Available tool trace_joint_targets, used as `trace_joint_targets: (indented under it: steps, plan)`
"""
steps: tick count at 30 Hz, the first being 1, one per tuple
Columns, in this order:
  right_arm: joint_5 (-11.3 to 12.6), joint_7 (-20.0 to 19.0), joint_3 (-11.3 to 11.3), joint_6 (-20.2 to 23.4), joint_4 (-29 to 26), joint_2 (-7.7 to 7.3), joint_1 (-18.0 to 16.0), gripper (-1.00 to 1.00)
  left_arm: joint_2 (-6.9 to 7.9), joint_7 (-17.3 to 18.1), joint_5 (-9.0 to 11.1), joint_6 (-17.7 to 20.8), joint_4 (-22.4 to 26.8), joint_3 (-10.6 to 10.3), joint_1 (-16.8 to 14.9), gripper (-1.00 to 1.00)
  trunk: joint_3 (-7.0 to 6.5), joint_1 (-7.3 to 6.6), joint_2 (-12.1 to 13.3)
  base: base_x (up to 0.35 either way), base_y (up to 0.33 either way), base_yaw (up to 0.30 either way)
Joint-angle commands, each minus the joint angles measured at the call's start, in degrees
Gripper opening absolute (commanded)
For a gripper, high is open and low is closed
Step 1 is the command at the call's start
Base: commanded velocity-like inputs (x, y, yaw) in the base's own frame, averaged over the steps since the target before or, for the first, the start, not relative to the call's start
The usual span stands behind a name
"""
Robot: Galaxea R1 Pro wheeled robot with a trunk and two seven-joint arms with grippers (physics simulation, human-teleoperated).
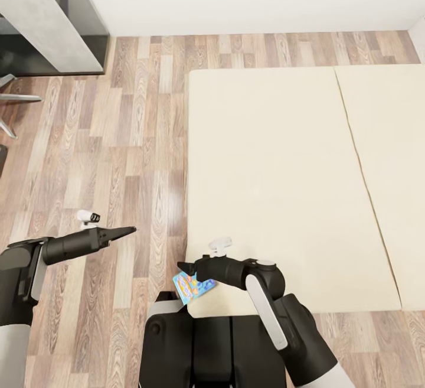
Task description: Put all the toys in the child's room - the three board games (two on the bed and one on the table), the two jigsaw puzzles on the table, and the tennis ball on the table - inside the toy box on the table in the child's room.
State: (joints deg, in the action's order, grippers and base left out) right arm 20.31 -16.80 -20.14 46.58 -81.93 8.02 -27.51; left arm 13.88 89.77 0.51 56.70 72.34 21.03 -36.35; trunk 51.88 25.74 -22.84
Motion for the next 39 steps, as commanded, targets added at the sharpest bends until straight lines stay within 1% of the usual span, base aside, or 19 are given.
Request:
trace_joint_targets:
  steps: [1,2,3,4,6,7,9,13,17,28,39]
  plan:
    - [-0.3,-0.2,0.0,0.2,-0.2,0.11,0.2,1.0,1.24,0.2,-0.4,0.6,0.0,0.1,0.1,1.0,-0.04,0.04,-0.1,0.0,0.0,0.0]
    - [-0.3,0.0,0.0,0.2,-0.2,0.17,0.2,1.0,1.88,0.2,-0.5,0.6,0.0,0.1,0.1,1.0,-0.13,0.04,-0.1,0.0,0.0,0.0]
    - [-0.2,0.2,0.1,0.2,-0.1,0.26,0.3,1.0,3.1,0.2,-0.6,0.6,0.0,0.1,0.3,1.0,-0.23,0.04,-0.1,0.0,0.0,0.0]
    - [0.0,0.3,0.1,0.2,-0.1,0.26,0.4,1.0,3.66,0.2,-0.7,0.6,-0.1,0.1,0.4,1.0,-0.32,0.04,-0.1,0.0,0.0,0.0]
    - [0.3,0.6,0.1,-0.7,0.0,0.23,0.5,1.0,5.49,0.2,-0.8,0.3,-0.9,0.2,1.3,1.0,-0.5,0.04,-0.1,0.0,0.0,0.0]
    - [0.3,0.7,0.1,-1.7,0.1,0.29,0.5,1.0,6.12,0.2,-0.8,-0.3,-1.4,0.3,1.8,1.0,-0.6,0.04,-0.1,0.0,0.0,0.0]
    - [0.1,1.0,0.0,-3.1,0.5,0.42,0.6,1.0,6.78,0.2,-0.8,-2.1,-2.4,0.6,2.3,1.0,-0.79,0.04,-0.1,0.0,0.0,0.0]
    - [0.4,2.0,0.1,-4.8,1.0,0.29,0.6,1.0,7.27,0.2,-0.8,-5.1,-4.1,1.5,2.9,1.0,-1.16,0.04,-0.1,0.0,0.0,0.0]
    - [0.4,2.4,0.1,-5.4,1.5,0.25,0.6,1.0,7.28,0.2,-0.9,-5.8,-4.5,1.8,3.0,1.0,-1.54,0.04,-0.1,0.0,0.0,0.0]
    - [0.2,3.5,0.1,-5.5,1.8,0.25,0.6,1.0,8.25,0.2,-0.8,-6.2,-4.6,3.0,2.9,1.0,-2.58,0.04,-0.1,0.0,0.0,0.0]
    - [0.1,3.5,0.1,-5.6,1.8,0.28,0.6,1.0,8.16,0.2,-0.8,-6.1,-4.6,2.8,3.0,1.0,-3.61,0.04,-0.1,0.0,0.0,0.0]
